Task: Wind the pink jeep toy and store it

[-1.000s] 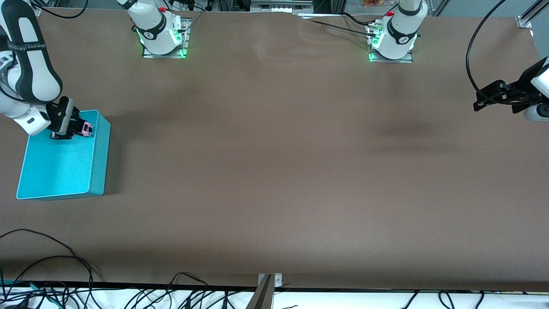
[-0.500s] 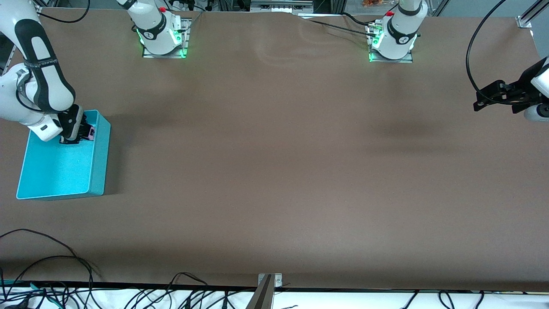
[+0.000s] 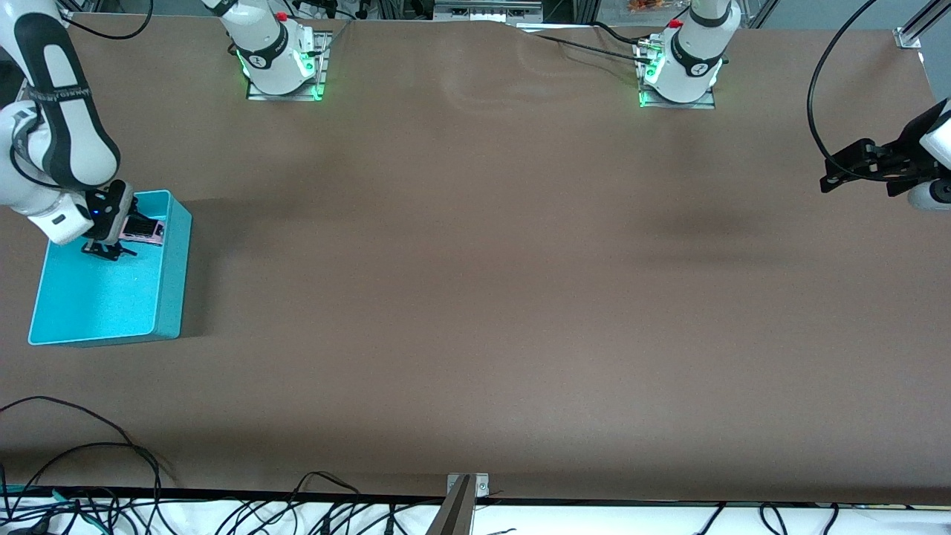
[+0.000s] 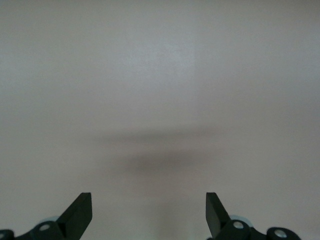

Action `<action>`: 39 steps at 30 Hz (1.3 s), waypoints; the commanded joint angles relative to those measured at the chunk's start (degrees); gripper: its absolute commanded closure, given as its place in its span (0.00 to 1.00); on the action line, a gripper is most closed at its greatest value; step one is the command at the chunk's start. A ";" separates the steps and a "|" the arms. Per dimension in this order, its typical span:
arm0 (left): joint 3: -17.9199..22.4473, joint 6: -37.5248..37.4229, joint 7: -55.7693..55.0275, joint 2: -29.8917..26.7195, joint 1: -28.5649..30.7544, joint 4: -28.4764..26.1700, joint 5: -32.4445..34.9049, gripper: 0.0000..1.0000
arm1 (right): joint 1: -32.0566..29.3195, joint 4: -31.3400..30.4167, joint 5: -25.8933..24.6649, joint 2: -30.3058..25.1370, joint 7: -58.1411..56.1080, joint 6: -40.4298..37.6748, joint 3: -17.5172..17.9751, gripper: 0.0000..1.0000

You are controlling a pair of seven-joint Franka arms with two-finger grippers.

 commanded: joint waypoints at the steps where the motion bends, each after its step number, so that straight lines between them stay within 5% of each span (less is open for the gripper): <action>1: -0.30 -0.67 -0.08 0.75 0.50 1.85 -1.14 0.00 | -0.21 0.55 0.45 -6.46 3.92 -3.93 2.01 0.08; 13: -0.30 -0.67 0.18 0.75 0.59 1.85 -1.05 0.00 | 0.75 3.80 0.37 -16.13 24.91 -16.76 5.79 0.04; 28: -0.22 -0.67 0.45 0.75 0.59 1.85 -1.05 0.00 | 6.20 21.90 -0.07 -14.99 51.63 -32.32 6.76 0.04; 39: -0.22 -0.67 0.45 0.75 0.77 1.85 -1.05 0.00 | 9.19 28.85 -0.07 -14.73 77.03 -41.02 6.85 0.05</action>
